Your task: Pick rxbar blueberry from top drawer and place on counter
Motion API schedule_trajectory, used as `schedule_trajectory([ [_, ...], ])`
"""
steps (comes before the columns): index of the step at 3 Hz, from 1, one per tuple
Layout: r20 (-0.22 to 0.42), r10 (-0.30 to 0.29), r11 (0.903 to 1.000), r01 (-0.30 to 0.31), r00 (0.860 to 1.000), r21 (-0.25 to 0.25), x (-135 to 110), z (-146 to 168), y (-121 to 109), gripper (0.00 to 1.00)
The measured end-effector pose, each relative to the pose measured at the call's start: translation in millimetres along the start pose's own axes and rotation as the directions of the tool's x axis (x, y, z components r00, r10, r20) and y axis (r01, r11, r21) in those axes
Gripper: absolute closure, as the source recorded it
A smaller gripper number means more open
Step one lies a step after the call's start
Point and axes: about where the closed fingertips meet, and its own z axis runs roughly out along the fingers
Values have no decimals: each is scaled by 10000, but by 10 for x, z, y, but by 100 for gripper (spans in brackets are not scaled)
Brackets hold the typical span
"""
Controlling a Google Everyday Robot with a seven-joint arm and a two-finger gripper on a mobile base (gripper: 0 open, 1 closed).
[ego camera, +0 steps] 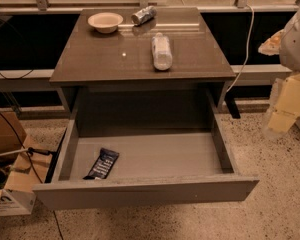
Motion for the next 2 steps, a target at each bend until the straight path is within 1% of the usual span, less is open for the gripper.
schedule_trajectory([
  [1,3,-2,10000,2,10000,0,-1,1,0,0],
  [2,846,-803,9967,807,9932,-14,-289,276,-92,0],
])
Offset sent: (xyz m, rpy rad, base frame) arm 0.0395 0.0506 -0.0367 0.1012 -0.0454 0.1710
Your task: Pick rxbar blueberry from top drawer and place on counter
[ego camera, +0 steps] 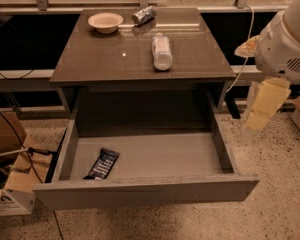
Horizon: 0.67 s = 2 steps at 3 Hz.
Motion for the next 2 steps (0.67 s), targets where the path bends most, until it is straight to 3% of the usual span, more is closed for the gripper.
schedule_trajectory([
  [1,668,-724,9970,739,9951,-211,-184,263,-92,0],
  [2,686,-769,9966,786,9947,-225,-187,277,-94,0],
])
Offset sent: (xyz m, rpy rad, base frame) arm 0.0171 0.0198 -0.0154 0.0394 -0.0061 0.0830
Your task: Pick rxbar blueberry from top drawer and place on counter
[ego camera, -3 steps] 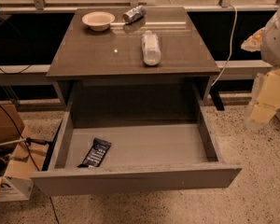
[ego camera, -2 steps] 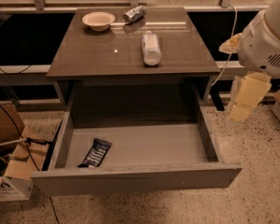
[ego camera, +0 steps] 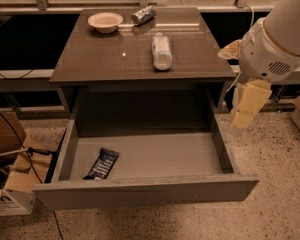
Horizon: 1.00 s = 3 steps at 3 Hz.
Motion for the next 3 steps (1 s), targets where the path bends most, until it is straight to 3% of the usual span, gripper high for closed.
schedule_trajectory([
  [1,402,-161,9994,173,9991,-299,-141,209,32,0],
  [2,1092,-896,9918,987,9900,-815,-370,539,77,0],
  [3,1687,-1890,9681,2124,9674,-1332,-567,961,41,0],
])
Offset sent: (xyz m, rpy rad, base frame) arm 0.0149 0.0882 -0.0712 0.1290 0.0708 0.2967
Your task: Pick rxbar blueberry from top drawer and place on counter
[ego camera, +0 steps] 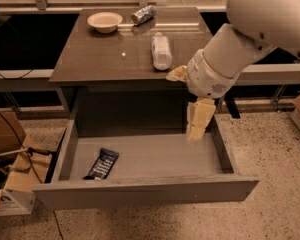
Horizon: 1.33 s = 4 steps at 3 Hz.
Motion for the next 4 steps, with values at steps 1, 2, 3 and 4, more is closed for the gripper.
schedule_trajectory([
  [1,268,-739,9960,751,9969,-491,17,427,-235,0],
  [2,271,-739,9960,752,9969,-491,16,428,-236,0],
  [3,749,-719,9954,763,9946,-571,-32,643,-284,0],
  [4,2590,-1308,9883,1466,9570,-422,-361,1111,-542,0],
])
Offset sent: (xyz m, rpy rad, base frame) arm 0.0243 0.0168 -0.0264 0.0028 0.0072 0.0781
